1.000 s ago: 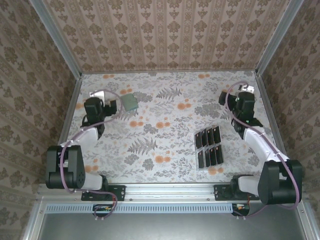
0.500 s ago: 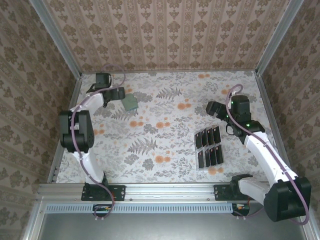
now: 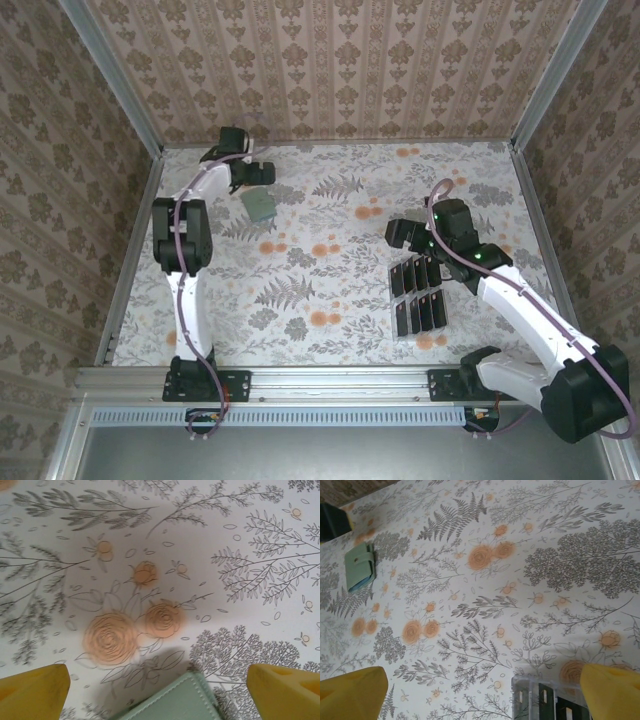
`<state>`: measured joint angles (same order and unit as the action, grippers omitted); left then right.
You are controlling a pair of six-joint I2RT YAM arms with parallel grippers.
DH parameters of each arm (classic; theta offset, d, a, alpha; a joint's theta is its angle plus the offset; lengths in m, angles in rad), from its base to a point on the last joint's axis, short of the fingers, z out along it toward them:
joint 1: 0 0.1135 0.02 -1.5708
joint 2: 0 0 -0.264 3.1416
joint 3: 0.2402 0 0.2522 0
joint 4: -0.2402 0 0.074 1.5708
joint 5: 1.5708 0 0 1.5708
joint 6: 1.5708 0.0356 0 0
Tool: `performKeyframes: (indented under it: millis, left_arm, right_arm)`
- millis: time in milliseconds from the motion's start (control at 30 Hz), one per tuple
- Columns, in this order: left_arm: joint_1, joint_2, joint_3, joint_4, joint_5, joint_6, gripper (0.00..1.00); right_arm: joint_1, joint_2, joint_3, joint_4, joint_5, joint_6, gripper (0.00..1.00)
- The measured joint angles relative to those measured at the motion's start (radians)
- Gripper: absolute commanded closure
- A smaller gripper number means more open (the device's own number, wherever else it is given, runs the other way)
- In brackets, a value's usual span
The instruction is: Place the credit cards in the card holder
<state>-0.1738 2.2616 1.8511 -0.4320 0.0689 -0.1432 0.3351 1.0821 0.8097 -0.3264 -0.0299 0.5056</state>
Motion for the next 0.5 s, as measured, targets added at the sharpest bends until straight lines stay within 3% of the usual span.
performKeyframes:
  millis: [267, 500]
  left_arm:
    - [-0.044, 0.028, -0.01, -0.018, 0.014, -0.004, 0.0]
    - [-0.085, -0.009, -0.152, 0.059, -0.003, -0.015, 0.0]
  right_arm:
    - [0.018, -0.002, 0.001, -0.018, 0.023, 0.026, 0.0]
    - [0.019, -0.053, 0.006, -0.06, 0.035, 0.038, 0.0]
